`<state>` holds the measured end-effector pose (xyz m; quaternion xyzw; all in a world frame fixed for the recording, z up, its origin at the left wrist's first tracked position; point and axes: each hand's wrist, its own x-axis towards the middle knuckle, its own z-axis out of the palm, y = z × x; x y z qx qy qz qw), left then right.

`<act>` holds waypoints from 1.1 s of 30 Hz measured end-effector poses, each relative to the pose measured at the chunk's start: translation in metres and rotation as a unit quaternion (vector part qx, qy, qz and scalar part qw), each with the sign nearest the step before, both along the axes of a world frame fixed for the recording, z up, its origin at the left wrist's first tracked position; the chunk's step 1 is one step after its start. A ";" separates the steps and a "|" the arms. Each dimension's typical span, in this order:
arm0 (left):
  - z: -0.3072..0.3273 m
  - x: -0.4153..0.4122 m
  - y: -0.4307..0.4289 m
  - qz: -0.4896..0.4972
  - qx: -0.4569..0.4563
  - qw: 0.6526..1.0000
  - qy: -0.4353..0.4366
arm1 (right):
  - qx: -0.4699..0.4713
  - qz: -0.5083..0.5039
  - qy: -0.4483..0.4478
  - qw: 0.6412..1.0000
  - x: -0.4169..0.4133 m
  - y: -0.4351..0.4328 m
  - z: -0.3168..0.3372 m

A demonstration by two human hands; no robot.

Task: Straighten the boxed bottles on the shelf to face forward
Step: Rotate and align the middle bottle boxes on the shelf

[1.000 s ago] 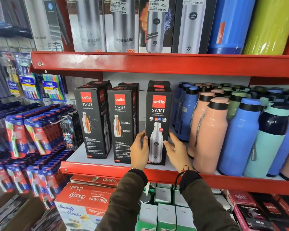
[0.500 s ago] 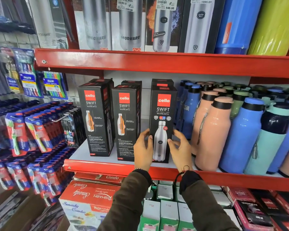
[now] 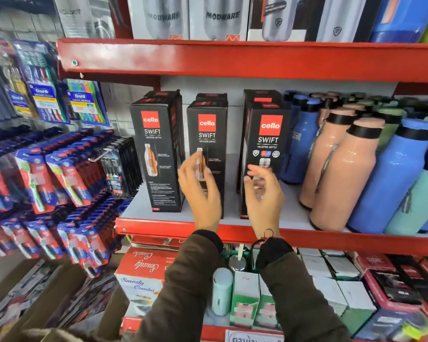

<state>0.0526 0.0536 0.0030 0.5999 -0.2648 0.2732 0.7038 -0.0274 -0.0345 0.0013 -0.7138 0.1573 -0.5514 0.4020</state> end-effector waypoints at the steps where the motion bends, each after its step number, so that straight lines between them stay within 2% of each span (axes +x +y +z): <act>1: -0.002 0.007 0.004 -0.006 -0.004 1.000 0.023 | 0.000 0.011 0.011 1.000 0.004 0.006 0.000; 5: -0.012 0.031 0.019 -0.105 0.026 0.986 0.125 | 0.039 0.064 0.068 0.995 0.024 0.020 -0.007; 9: -0.016 0.036 0.032 -0.208 0.066 0.950 0.223 | 0.089 0.080 0.127 0.985 0.042 0.030 -0.019; 15: -0.016 0.048 0.044 -0.302 0.020 0.913 0.273 | 0.105 0.079 0.123 0.984 0.049 0.046 -0.022; 25: -0.010 0.044 0.068 -0.243 -0.028 0.944 0.220 | 0.062 0.026 0.120 0.991 0.052 0.052 -0.005; 33: -0.020 0.056 0.062 -0.206 0.004 0.967 0.148 | 0.089 0.020 0.122 0.988 0.050 0.053 -0.006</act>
